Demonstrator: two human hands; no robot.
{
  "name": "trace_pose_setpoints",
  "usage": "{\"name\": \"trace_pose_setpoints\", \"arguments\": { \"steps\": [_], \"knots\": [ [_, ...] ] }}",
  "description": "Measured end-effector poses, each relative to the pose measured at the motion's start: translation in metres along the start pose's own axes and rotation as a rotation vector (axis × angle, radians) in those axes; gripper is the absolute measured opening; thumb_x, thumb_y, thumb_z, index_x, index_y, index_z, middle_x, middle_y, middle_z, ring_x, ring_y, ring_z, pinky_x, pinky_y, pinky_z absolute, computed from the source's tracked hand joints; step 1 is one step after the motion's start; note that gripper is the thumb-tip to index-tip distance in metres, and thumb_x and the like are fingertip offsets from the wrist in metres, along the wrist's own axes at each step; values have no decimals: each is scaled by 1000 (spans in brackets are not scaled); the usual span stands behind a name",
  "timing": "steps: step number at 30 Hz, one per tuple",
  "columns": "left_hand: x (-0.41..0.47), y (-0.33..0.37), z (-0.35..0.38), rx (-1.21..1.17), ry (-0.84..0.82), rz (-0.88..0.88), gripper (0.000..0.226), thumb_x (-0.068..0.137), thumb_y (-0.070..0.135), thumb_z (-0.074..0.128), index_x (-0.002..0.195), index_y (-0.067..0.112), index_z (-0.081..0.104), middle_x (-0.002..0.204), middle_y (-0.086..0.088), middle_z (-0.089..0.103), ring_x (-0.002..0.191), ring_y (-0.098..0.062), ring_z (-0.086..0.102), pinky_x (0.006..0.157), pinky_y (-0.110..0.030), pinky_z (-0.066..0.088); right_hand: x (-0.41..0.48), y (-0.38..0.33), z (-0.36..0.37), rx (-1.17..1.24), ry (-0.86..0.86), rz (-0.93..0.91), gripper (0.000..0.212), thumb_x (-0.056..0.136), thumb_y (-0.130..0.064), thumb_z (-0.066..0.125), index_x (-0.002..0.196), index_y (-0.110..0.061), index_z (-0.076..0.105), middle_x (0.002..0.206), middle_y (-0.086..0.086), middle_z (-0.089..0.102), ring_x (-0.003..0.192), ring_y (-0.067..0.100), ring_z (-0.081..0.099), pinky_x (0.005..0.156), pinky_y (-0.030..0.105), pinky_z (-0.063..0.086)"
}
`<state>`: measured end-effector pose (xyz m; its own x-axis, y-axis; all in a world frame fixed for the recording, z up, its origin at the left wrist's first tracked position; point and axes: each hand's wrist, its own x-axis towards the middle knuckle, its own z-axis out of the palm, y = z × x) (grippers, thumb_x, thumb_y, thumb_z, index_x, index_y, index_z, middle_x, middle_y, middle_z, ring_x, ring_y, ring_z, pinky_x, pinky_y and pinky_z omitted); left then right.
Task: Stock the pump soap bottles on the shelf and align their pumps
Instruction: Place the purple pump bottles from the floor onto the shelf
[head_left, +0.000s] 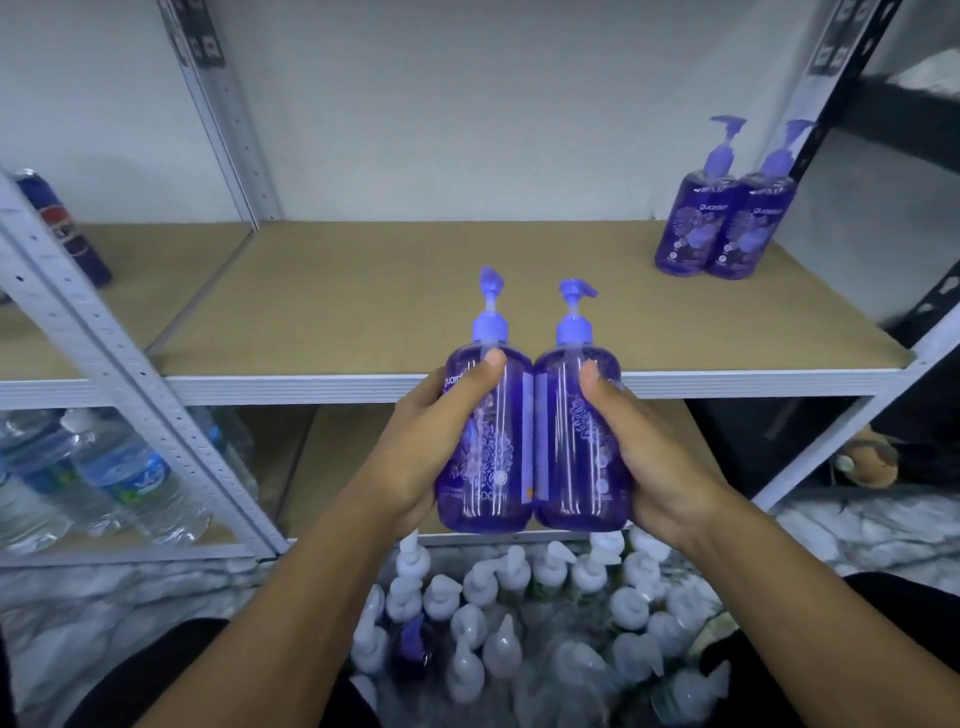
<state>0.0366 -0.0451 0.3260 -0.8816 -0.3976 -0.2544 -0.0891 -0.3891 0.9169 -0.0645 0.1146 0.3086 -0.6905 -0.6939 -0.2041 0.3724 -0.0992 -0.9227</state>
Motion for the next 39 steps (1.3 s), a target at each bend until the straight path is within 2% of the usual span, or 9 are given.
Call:
{"name": "trace_pose_setpoints", "arguments": {
  "steps": [6,10,13,16,20,23,32,35,39],
  "knots": [
    [-21,-17,27,149,-142,47,45,93,47,59,126,16,62,116,-11,74,107,-29,72,97,-48,56,-27,8,-9,-83,44,-15,47,98,-48,52,134,-17,55,124,8,70,115,26,67,98,47,52],
    [-16,-23,37,112,-107,4,49,92,51,61,124,15,64,116,-13,74,108,-31,71,98,-51,54,-43,0,-28,8,109,-17,58,89,-46,70,134,-16,50,123,8,70,112,26,69,95,49,55],
    [-9,-30,44,126,-136,-28,39,88,29,76,120,11,62,116,-21,72,102,-32,70,94,-57,55,-57,-7,-46,-40,103,-78,63,73,-16,78,130,-13,50,113,10,69,101,27,69,84,51,58],
    [-2,-39,50,216,-195,-13,56,68,7,73,122,5,59,107,-18,72,93,-31,70,88,-50,58,-67,-10,-61,-95,103,-91,58,67,-5,68,122,-17,57,109,15,65,98,30,64,92,59,51],
    [3,-49,64,188,-176,0,49,63,6,89,108,-1,70,106,-24,74,91,-36,73,81,-47,61,-74,-12,-78,-40,119,-65,36,79,-4,72,114,-10,68,117,21,70,105,37,69,92,54,56],
    [5,-57,77,106,-109,8,55,61,10,91,111,3,69,104,-22,75,84,-33,74,73,-43,60,-77,-14,-86,35,147,-57,46,78,-7,78,122,-5,63,119,21,70,108,38,68,87,51,57],
    [9,-66,99,91,-96,32,62,66,35,84,120,15,60,109,-14,75,97,-35,74,87,-54,58,-82,-17,-91,-52,229,-120,54,79,-12,79,127,-21,57,116,12,72,105,31,71,91,49,57],
    [16,-62,106,138,-136,47,72,60,30,92,121,14,58,112,-16,74,99,-36,73,89,-58,57,-80,-25,-93,-77,262,-141,49,81,-10,79,123,-24,57,112,8,73,101,28,72,89,48,58],
    [35,-45,124,206,-198,124,59,61,15,85,115,14,60,108,-16,74,94,-34,74,81,-50,60,-68,-48,-104,-117,310,-176,46,78,-9,82,116,-21,59,104,6,76,95,26,74,85,46,60]
  ]
}}
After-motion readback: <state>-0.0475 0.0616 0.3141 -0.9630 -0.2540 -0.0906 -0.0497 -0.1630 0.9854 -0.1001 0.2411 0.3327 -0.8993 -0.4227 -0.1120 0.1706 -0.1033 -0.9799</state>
